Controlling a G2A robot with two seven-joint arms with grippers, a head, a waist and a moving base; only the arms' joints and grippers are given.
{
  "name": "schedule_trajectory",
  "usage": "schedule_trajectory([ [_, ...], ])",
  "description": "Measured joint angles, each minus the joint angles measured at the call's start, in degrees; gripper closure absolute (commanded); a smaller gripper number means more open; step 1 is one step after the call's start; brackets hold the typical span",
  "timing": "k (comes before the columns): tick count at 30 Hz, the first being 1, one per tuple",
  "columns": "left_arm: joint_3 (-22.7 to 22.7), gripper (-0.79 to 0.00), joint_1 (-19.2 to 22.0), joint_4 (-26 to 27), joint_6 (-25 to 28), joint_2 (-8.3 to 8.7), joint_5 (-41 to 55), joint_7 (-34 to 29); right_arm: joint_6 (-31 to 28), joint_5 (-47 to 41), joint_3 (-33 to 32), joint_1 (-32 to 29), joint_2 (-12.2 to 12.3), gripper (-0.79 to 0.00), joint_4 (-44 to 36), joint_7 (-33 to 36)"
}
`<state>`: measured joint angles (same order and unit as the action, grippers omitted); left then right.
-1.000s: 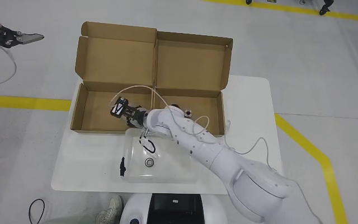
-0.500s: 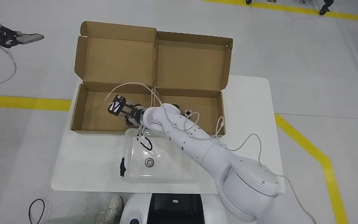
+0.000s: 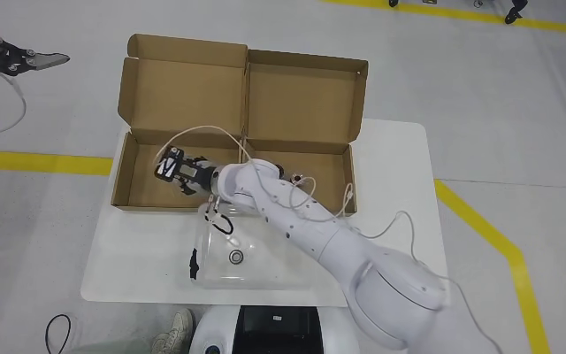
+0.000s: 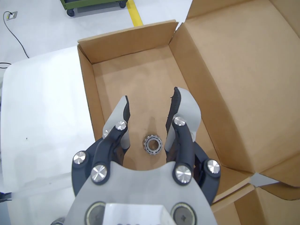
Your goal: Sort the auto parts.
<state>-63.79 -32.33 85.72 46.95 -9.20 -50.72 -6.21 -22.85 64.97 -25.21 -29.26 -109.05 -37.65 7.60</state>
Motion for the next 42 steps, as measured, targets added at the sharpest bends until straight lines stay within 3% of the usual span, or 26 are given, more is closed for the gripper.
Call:
schedule_trajectory([
  [10,0.0,-0.785,0.0,0.0,0.0,0.0,0.0,0.0,-7.3,5.78,-7.74,-9.98,8.08,-0.332,-21.86,7.18],
  [17,0.0,-0.785,0.0,0.0,0.0,0.0,0.0,0.0,-14.24,12.87,-16.08,-24.7,15.08,-0.339,-43.33,17.03],
  [23,0.0,-0.785,0.0,0.0,0.0,0.0,0.0,0.0,-22.56,17.61,-22.24,-36.34,19.45,-0.348,-55.49,20.51],
  [32,0.0,-0.785,0.0,0.0,0.0,0.0,0.0,0.0,-28.14,24.64,-26.22,-46.29,23.1,-0.363,-62.49,21.94],
  [42,0.0,-0.785,0.0,0.0,0.0,0.0,0.0,0.0,-25.15,31.31,-22.19,-45.72,23.74,-0.4,-58.57,22.73],
])
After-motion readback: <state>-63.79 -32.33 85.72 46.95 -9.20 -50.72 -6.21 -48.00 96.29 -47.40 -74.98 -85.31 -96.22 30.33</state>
